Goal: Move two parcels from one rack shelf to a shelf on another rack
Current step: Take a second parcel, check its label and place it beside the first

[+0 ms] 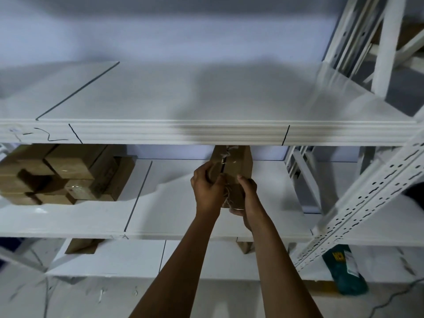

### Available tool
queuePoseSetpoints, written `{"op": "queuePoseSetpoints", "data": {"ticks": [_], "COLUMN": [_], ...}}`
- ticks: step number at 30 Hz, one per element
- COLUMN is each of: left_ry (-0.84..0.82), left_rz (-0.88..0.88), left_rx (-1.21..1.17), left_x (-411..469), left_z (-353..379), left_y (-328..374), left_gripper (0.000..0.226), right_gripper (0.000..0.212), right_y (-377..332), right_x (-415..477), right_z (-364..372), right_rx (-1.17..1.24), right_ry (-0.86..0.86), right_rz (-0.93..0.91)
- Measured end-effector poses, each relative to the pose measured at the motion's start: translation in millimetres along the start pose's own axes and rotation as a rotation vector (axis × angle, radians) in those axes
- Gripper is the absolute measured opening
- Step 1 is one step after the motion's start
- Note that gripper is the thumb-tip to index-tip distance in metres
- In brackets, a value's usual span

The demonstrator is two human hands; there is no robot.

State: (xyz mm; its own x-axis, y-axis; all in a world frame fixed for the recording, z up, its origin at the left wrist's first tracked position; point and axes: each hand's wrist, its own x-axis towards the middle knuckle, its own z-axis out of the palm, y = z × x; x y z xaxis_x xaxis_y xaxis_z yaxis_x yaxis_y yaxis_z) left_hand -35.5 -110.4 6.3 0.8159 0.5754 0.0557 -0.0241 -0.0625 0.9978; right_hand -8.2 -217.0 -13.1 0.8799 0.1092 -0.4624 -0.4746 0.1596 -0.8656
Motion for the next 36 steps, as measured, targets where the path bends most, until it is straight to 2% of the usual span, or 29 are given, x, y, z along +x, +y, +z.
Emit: {"op": "queuePoseSetpoints", "data": {"ticks": [3,4,7,10,13,15,17,20,23,28,32,36], "left_ry": [-0.05,-0.068,-0.219,-0.28,-0.33,-0.361,-0.334,-0.329,-0.317,-0.338,-0.351,-0.344], "left_rz": [-0.121,-0.162,-0.249,-0.379,-0.485,-0.53,-0.572,-0.55,-0.496,-0.37,-0.315,-0.288], "left_rx": [-0.125,-0.16,-0.163,-0.229,-0.233,-0.335,-0.456,-0.459,-0.396,-0.346,-0.332,-0.331], "left_x": [5,6,10,12,18,22,23,20,18,20,20,18], "left_z": [-1,-2,-5,-4,-10,-18,-25,-28,-28,-25,-25,-26], "left_y": [-5,-8,-6,-5,-6,-14,-20,-29,-35,-36,-34,-36], "left_gripper": [0.049,0.051,0.07,0.038,0.05,0.045,0.039,0.043,0.057,0.037,0.047,0.06], "right_gripper": [0.052,0.044,0.052,0.055,0.057,0.061,0.059,0.04,0.038,0.04,0.031,0.031], "right_y": [-4,-5,-5,-1,-2,-3,-1,5,5,1,-3,-3], "right_x": [2,2,2,6,7,9,10,17,18,13,6,2], "right_z": [-16,-22,-33,-39,-47,-51,-50,-46,-47,-49,-53,-57], "right_rx": [0.215,0.288,0.349,0.378,0.435,0.446,0.4,0.278,0.147,0.075,0.107,0.127], "right_ry": [-0.059,-0.085,-0.15,-0.206,-0.266,-0.335,-0.32,-0.117,0.01,-0.019,-0.024,-0.043], "right_rz": [-0.009,-0.002,0.02,0.032,0.053,0.092,0.094,-0.072,-0.239,-0.212,-0.212,-0.213]}}
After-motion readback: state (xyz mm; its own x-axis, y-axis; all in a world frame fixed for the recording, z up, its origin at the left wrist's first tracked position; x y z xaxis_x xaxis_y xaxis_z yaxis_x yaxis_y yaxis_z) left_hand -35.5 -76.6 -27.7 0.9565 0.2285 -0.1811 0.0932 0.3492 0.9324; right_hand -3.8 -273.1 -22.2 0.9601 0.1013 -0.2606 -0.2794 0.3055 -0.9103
